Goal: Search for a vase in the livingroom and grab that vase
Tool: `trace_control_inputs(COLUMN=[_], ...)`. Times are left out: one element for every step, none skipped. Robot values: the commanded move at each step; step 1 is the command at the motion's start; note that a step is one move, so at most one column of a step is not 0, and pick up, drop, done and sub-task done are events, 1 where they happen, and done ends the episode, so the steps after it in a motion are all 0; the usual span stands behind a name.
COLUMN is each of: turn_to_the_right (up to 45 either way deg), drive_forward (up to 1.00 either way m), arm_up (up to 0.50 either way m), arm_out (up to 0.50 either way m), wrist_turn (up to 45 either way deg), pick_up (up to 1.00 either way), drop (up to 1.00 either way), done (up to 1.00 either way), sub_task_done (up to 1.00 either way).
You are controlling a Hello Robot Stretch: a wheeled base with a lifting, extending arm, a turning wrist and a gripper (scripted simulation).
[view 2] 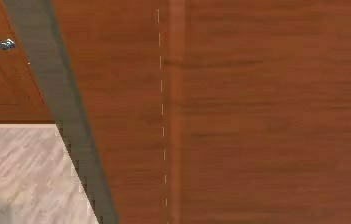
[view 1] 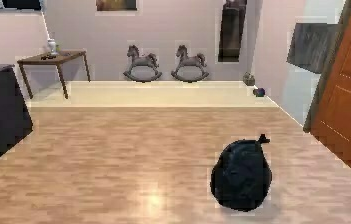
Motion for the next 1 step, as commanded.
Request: trace_control_inputs(turn_to_the_right=[-45.0], drive_forward=[0.0], arm_up=[0.0], arm_out=[0.0], wrist_turn=[0.0], pick_up=[0.0], drop=[0.0], done=[0.0], sub_task_done=[0.0])
